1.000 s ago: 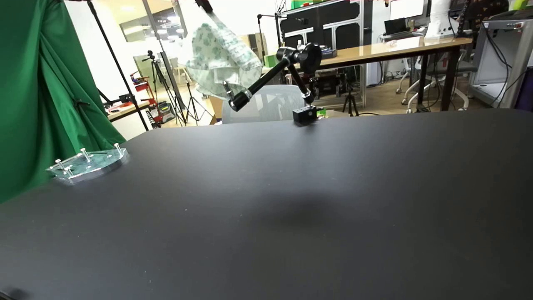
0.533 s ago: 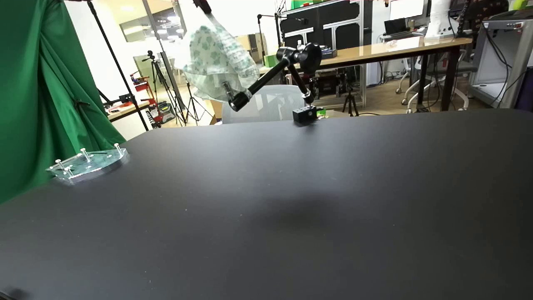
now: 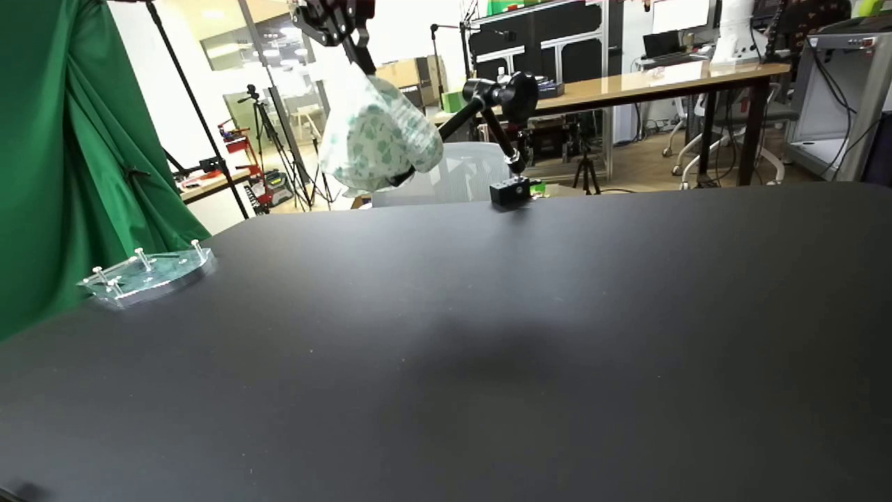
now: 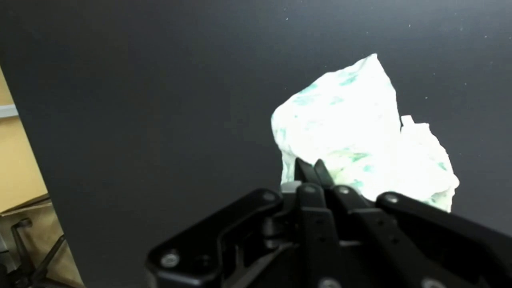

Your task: Hang the cloth on the stand

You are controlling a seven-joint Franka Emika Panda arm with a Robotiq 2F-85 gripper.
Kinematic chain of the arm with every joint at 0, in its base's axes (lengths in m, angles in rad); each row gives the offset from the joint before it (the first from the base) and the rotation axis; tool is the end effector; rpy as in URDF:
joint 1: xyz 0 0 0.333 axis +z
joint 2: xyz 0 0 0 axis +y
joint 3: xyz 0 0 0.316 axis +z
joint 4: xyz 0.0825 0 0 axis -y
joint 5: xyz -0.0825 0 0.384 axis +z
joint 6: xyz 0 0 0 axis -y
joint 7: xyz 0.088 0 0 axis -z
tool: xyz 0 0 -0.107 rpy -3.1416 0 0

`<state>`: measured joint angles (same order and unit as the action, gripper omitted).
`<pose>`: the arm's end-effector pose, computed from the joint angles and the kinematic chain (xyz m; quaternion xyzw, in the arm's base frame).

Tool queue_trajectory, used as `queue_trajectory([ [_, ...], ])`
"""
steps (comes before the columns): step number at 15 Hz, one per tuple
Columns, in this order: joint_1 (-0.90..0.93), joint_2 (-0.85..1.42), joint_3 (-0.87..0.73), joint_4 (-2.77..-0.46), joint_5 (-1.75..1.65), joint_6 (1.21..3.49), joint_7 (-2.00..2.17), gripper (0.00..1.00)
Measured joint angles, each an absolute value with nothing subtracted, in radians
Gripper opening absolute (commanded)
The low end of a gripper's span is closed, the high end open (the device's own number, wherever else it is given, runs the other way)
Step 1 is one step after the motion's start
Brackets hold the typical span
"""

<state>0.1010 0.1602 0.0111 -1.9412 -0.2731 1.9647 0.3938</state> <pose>0.5770 0.0471 0.3927 0.9872 -0.0787 -0.0352 0.1340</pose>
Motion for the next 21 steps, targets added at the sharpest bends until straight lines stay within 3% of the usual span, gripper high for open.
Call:
queue_trajectory([
  [12, 0.086, 0.263, -0.013, -1.949, -0.140, 2.187, 0.532, 0.00],
  [13, 0.087, 0.263, -0.014, -1.950, -0.140, 2.188, 0.532, 0.26],
  [14, 0.088, 0.263, -0.014, -1.951, -0.139, 2.188, 0.532, 0.27],
  [21, 0.099, 0.229, -0.012, -1.964, -0.138, 2.182, 0.532, 0.74],
])
